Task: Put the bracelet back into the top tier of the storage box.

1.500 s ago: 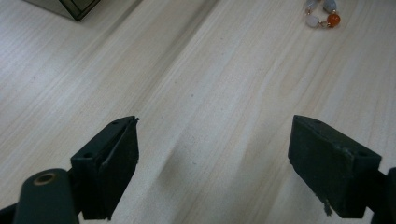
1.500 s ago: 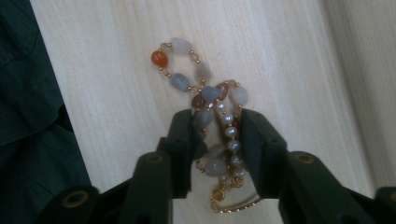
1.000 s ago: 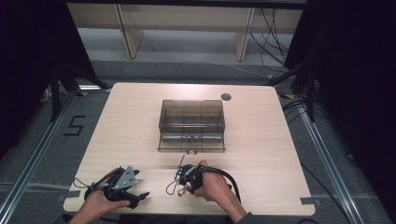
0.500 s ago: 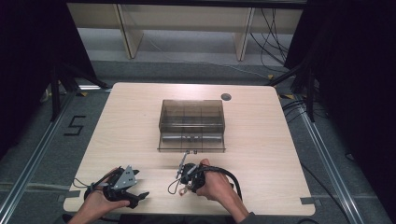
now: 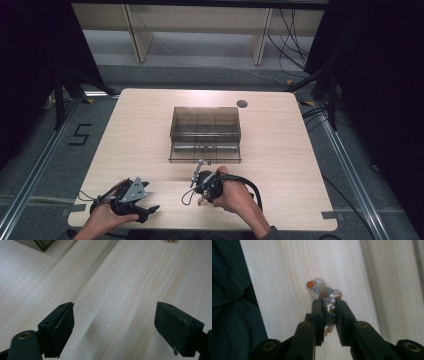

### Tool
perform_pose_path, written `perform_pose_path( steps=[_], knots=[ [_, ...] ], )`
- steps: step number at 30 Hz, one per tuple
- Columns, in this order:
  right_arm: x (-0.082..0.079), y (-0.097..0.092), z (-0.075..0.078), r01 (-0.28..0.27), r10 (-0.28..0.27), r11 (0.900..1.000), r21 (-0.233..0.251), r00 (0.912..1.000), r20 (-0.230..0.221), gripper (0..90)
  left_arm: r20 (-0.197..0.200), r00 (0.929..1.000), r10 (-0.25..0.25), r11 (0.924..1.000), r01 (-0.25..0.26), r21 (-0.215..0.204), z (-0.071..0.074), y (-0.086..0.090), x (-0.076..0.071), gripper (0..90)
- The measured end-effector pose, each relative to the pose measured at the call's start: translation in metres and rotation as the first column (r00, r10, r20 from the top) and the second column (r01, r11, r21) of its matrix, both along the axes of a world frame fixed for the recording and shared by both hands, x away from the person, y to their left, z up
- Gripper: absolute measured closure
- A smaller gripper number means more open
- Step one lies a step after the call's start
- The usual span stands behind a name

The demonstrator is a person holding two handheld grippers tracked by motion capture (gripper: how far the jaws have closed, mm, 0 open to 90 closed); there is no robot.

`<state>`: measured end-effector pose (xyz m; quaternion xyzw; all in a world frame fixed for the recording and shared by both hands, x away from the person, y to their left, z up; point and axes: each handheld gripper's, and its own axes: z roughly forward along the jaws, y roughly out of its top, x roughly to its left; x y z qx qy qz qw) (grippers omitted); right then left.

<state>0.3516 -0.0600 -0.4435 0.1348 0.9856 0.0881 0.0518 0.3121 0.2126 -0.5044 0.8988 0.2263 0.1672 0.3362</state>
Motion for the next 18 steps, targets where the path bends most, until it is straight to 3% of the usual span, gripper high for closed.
perform_pose_path(
  steps=[1,2,3,7,9,12,14,15,18],
  knots=[
    [0.001,0.0,0.001,-0.013,0.013,0.9999,0.0,0.9999,0.007,78.8,0.003,1.0,0.002,1.0,-0.002,0.001,0.0,0.0,0.0,16.2],
    [-0.002,0.0,0.004,0.023,-0.023,0.9997,0.003,0.9997,0.007,78.8,0.004,1.0,0.0,1.0,0.0,0.0,0.0,0.0,0.0,16.2],
    [0.001,-0.002,0.006,-0.018,0.018,0.9997,0.015,0.9997,0.015,78.8,0.004,1.0,0.0,1.0,0.0,0.0,0.0,0.0,0.0,16.2],
    [-0.002,-0.006,0.018,0.034,-0.035,0.9991,0.027,0.9991,0.025,78.8,0.003,1.0,-0.002,1.0,0.002,0.0,0.0,0.0,0.0,16.2],
    [0.001,-0.007,0.02,0.007,-0.009,0.9989,0.047,0.9993,0.037,78.8,0.005,1.0,-0.001,1.0,0.001,0.001,0.0,0.0,0.0,16.2],
    [0.0,-0.012,0.028,0.043,-0.045,0.9974,0.058,0.9983,0.037,78.8,-0.001,1.0,-0.002,1.0,0.002,-0.003,0.0,0.0,0.0,16.3],
    [0.001,-0.013,0.03,0.025,-0.029,0.9971,0.071,0.9985,0.046,78.8,0.005,1.0,0.002,1.0,-0.002,0.003,0.0,0.0,0.0,16.3],
    [0.0,-0.015,0.032,0.05,-0.052,0.9967,0.065,0.9977,0.043,78.8,0.004,1.0,0.002,1.0,-0.002,0.002,0.0,0.0,0.0,16.3],
    [0.001,-0.017,0.033,0.028,-0.032,0.9963,0.081,0.9983,0.049,78.8,0.005,1.0,0.0,1.0,0.0,0.001,0.001,0.0,0.0,16.2]
  ],
)
